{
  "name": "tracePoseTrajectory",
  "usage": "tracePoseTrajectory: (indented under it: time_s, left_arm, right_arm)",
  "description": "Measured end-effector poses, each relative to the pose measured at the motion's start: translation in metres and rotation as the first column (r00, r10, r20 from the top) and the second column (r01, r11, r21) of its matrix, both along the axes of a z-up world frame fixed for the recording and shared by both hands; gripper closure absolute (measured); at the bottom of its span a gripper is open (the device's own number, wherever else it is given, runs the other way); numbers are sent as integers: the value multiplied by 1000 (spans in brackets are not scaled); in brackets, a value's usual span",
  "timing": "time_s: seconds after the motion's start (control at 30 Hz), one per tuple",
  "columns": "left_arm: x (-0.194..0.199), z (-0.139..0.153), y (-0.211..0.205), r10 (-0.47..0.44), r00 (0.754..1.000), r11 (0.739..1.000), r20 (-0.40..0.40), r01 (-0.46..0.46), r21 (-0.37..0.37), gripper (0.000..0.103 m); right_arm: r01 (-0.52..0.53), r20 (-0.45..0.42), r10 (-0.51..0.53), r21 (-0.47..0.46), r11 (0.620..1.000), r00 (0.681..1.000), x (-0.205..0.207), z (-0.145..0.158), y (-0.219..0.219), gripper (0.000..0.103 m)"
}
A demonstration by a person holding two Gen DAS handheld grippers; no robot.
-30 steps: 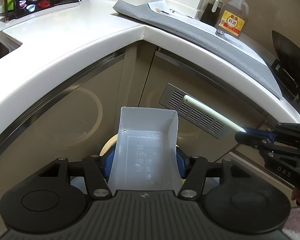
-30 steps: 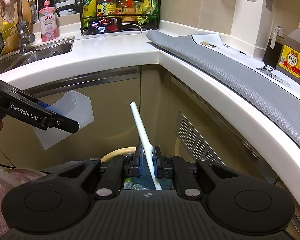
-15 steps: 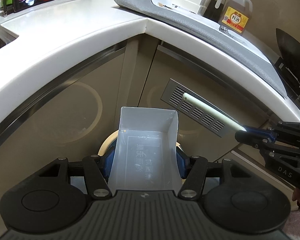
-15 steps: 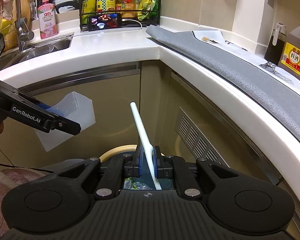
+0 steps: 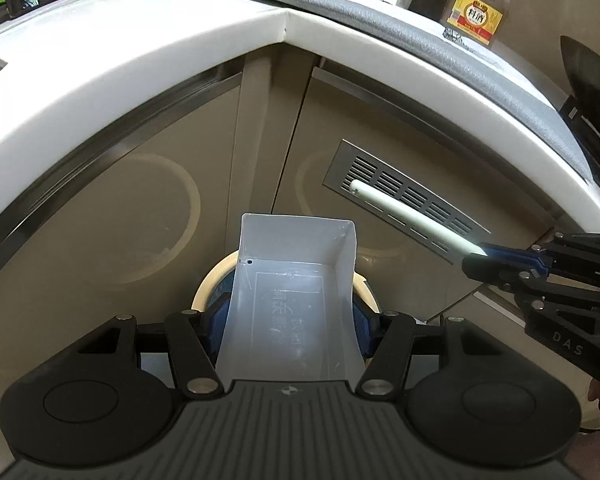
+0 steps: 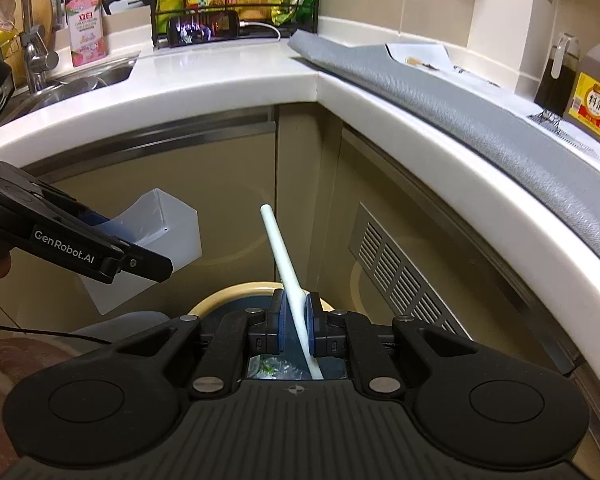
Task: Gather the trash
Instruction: 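Carry the container and toothbrush off the mat down toward the bin, then lower the held container and toothbrush into the trash bin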
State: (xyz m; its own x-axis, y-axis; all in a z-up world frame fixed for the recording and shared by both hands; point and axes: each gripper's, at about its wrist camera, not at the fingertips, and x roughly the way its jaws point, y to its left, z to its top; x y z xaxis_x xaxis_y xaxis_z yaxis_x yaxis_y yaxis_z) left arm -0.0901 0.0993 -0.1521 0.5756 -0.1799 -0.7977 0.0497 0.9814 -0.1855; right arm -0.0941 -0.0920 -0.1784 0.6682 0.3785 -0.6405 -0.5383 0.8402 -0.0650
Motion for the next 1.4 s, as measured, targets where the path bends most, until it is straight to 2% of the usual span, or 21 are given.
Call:
tracePoseTrajectory:
  time_s: [0.47,0.77,1.07,1.4]
  left_arm:
    - [20,-27,-13,-18,998,997,-66,23,69,38]
    - [41,-52,-14,-33,990,998,-138,40,52,38]
    - [68,-90,-17,-39,968,997,-249,52,47,38]
    - [93,-128,-7,-24,944,999,-330,33,20,38]
  right_arm:
    - [-7,-66,4,-36,999,998,26,-23,18,92]
    - [-19,-127,10,-73,997,992,45,-43,34,92]
    - [-22,-218,0,-100,995,976,73,-74,47,92]
    - [-13,-302,-18,-99,995,953,104,-104,62,92]
